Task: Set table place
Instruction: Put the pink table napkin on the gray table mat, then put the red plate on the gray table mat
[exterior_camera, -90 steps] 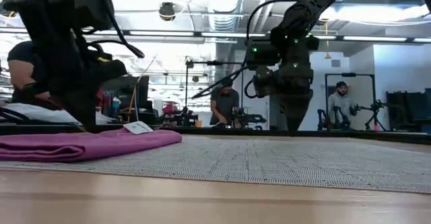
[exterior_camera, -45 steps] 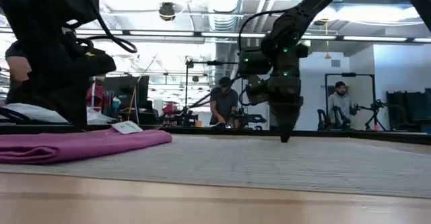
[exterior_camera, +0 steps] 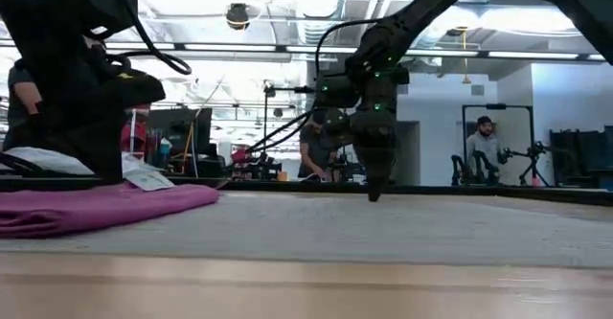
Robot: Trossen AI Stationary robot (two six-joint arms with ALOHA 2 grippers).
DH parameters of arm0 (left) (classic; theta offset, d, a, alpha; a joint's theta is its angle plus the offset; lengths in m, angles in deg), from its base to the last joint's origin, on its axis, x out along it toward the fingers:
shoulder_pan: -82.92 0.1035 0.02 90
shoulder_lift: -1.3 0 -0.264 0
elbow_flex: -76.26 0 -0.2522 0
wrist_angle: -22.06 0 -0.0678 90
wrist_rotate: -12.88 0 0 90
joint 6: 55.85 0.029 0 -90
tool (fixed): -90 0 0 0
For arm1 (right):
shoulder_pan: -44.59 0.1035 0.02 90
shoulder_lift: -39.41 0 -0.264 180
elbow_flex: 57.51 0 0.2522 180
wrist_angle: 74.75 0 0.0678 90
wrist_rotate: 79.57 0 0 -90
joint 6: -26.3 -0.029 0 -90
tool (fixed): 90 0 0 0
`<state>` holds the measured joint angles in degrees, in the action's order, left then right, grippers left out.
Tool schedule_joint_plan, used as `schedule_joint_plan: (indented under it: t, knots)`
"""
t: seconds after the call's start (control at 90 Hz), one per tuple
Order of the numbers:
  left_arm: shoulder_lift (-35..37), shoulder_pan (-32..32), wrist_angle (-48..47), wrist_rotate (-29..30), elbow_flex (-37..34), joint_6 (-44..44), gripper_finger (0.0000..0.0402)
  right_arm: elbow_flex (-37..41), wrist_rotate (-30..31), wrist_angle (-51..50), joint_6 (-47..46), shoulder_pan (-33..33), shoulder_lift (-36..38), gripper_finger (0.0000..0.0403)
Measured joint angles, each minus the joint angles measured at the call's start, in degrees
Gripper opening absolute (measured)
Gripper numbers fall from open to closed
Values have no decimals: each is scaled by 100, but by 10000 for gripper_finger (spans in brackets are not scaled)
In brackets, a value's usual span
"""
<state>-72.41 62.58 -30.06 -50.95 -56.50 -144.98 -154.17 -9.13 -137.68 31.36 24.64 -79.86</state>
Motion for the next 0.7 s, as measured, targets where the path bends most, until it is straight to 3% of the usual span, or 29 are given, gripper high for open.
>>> schedule_joint_plan:
  t: [0.156,0.333,0.533,0.7]
  knots:
    - [431,0,22,32,183,-96,0,-352,-288,-41,101,-26,611,0]
    - [1163,96,-36,528,307,271,0,-630,-211,98,288,-290,1270,0]
    - [2225,860,-1069,1872,324,-378,0,-643,-1565,1362,-206,-848,1379,21]
    - [3463,2016,-1416,2086,326,958,0,-638,-2627,2000,-1186,-1430,1188,77]
